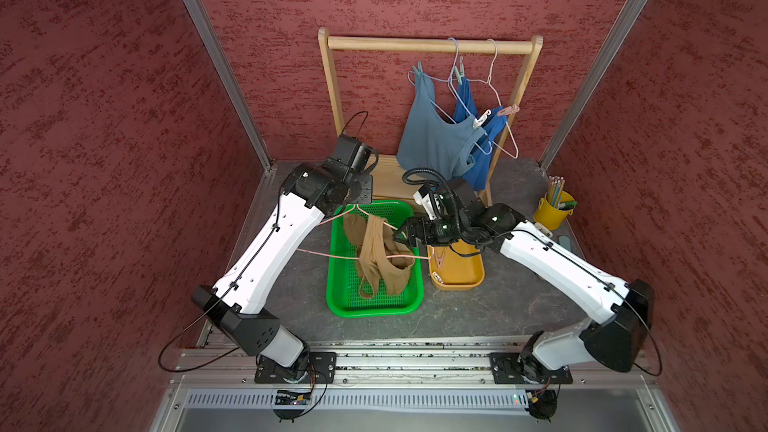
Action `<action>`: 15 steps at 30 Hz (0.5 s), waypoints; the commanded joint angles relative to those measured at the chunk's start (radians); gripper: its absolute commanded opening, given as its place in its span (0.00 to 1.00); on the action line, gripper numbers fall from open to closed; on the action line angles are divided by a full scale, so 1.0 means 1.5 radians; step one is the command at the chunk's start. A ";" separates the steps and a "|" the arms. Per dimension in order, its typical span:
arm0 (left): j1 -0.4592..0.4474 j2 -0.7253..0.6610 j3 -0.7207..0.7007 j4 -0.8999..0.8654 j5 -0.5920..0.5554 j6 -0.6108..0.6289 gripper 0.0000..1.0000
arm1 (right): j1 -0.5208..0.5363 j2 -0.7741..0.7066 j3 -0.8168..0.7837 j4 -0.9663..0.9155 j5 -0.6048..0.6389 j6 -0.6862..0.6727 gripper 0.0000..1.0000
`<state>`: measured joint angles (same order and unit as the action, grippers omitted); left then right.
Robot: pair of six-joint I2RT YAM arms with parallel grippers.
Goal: Remove the clothespins securing tank tops to the hanger
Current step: Remove the tank top from the hanger.
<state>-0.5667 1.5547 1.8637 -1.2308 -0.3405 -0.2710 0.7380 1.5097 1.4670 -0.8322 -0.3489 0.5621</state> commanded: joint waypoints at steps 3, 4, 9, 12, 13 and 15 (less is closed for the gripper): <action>-0.031 0.018 -0.031 -0.024 -0.207 0.117 0.00 | -0.002 0.093 0.157 -0.299 0.151 -0.037 0.99; -0.033 0.018 -0.035 -0.019 -0.226 0.130 0.00 | -0.003 0.115 0.187 -0.334 0.154 -0.044 0.99; -0.046 0.013 -0.043 0.024 -0.299 0.171 0.00 | -0.012 0.152 0.215 -0.367 0.119 -0.040 0.99; -0.068 0.004 -0.063 0.090 -0.353 0.213 0.00 | -0.014 0.152 0.191 -0.366 0.117 -0.023 0.99; -0.073 0.001 -0.071 0.113 -0.365 0.229 0.00 | -0.015 0.151 0.182 -0.362 0.112 -0.019 0.99; -0.088 -0.006 -0.089 0.176 -0.395 0.279 0.00 | -0.017 0.146 0.163 -0.351 0.100 -0.015 0.99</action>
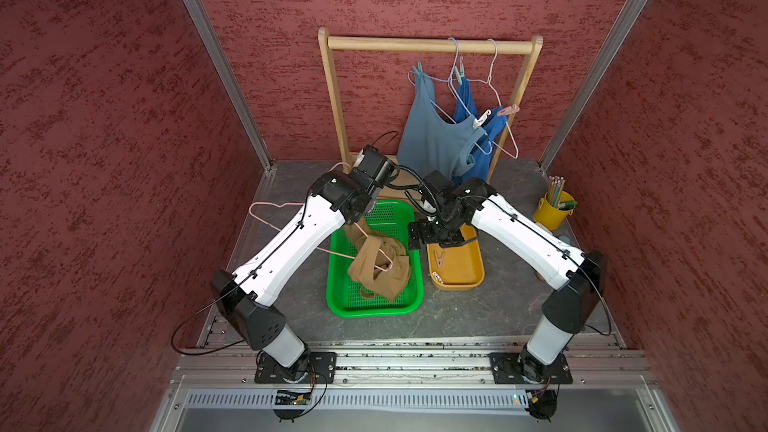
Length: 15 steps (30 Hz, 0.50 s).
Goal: Remove the clothespins securing tank tops to the hanger
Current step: Remove the tank top from the hanger.
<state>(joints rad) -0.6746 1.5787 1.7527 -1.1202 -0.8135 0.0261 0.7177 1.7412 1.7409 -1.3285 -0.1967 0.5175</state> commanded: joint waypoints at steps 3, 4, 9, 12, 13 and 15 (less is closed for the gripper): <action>-0.048 -0.036 -0.059 0.253 -0.147 0.206 0.00 | -0.012 -0.017 -0.047 -0.020 -0.010 0.020 0.99; -0.055 -0.042 -0.079 0.316 -0.163 0.248 0.00 | -0.015 -0.019 -0.057 -0.024 -0.012 0.020 0.99; -0.054 -0.052 -0.094 0.399 -0.194 0.332 0.00 | -0.020 -0.041 -0.101 -0.031 -0.013 0.012 0.99; -0.056 -0.073 -0.124 0.470 -0.201 0.394 0.00 | -0.027 -0.071 -0.145 -0.021 -0.030 0.021 0.99; -0.055 -0.080 -0.134 0.490 -0.207 0.413 0.00 | -0.029 -0.078 -0.156 -0.019 -0.036 0.021 0.99; -0.055 -0.089 -0.141 0.500 -0.216 0.428 0.00 | -0.030 -0.087 -0.170 -0.022 -0.038 0.022 0.99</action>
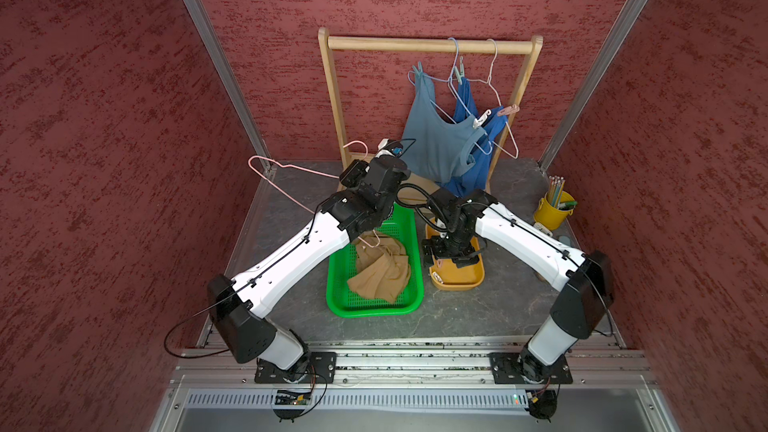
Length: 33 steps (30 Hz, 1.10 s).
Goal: Remove the clothespins securing tank tops to the hanger
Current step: Remove the tank top from the hanger, then place the hanger on the clothesline.
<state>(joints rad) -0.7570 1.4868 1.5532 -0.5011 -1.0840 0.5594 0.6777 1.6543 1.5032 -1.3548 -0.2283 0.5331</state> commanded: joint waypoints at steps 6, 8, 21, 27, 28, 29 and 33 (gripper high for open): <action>-0.036 -0.019 0.115 -0.179 -0.001 -0.136 0.00 | -0.003 -0.055 -0.016 0.019 -0.018 0.023 0.99; -0.044 0.007 0.218 -0.357 0.083 -0.298 0.00 | -0.003 -0.066 -0.013 0.045 -0.035 0.024 0.99; -0.120 -0.007 0.184 -0.375 0.231 -0.408 0.00 | 0.003 -0.228 0.006 0.323 -0.220 0.040 0.90; -0.067 -0.013 0.172 -0.353 0.256 -0.385 0.00 | 0.027 -0.229 0.004 0.322 -0.250 0.018 0.70; -0.057 -0.017 0.167 -0.342 0.267 -0.377 0.00 | 0.032 -0.229 0.003 0.320 -0.248 0.015 0.70; -0.046 -0.022 0.162 -0.327 0.280 -0.368 0.00 | 0.037 -0.231 0.001 0.321 -0.246 0.013 0.70; -0.029 -0.036 0.161 -0.276 0.303 -0.324 0.00 | 0.056 -0.230 -0.012 0.304 -0.216 0.010 0.70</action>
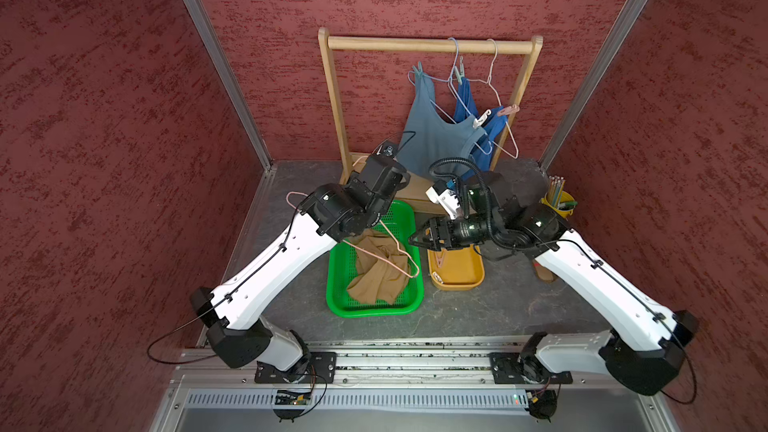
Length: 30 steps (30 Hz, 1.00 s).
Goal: Remove the clothespins securing tank tops to the hanger
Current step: Place the hanger on the clothesline.
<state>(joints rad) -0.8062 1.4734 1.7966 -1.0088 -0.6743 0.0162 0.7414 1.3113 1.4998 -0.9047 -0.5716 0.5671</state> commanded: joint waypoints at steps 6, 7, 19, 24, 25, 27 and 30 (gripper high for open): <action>0.007 -0.011 0.017 0.061 0.050 0.058 0.00 | 0.032 -0.007 -0.033 0.021 0.023 -0.009 0.73; 0.007 -0.009 0.016 0.060 0.051 0.056 0.00 | 0.034 -0.011 -0.041 0.034 0.022 -0.003 0.75; 0.012 -0.013 0.011 0.095 0.055 0.071 0.00 | 0.066 -0.050 -0.141 0.159 0.030 0.086 0.51; 0.015 -0.010 0.015 0.097 0.057 0.080 0.00 | 0.076 -0.052 -0.162 0.194 0.026 0.108 0.36; 0.014 -0.010 0.016 0.097 0.058 0.079 0.00 | 0.078 -0.050 -0.163 0.193 0.026 0.108 0.34; 0.013 -0.010 0.016 0.097 0.062 0.077 0.00 | 0.082 -0.047 -0.165 0.192 0.027 0.107 0.30; 0.007 -0.009 0.018 0.100 0.059 0.075 0.00 | 0.085 -0.043 -0.168 0.193 0.028 0.109 0.22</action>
<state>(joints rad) -0.7914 1.4586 1.7992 -0.8963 -0.5980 0.1215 0.8574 1.2541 1.2549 -0.6617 -0.5442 0.7124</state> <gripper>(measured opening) 0.066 0.226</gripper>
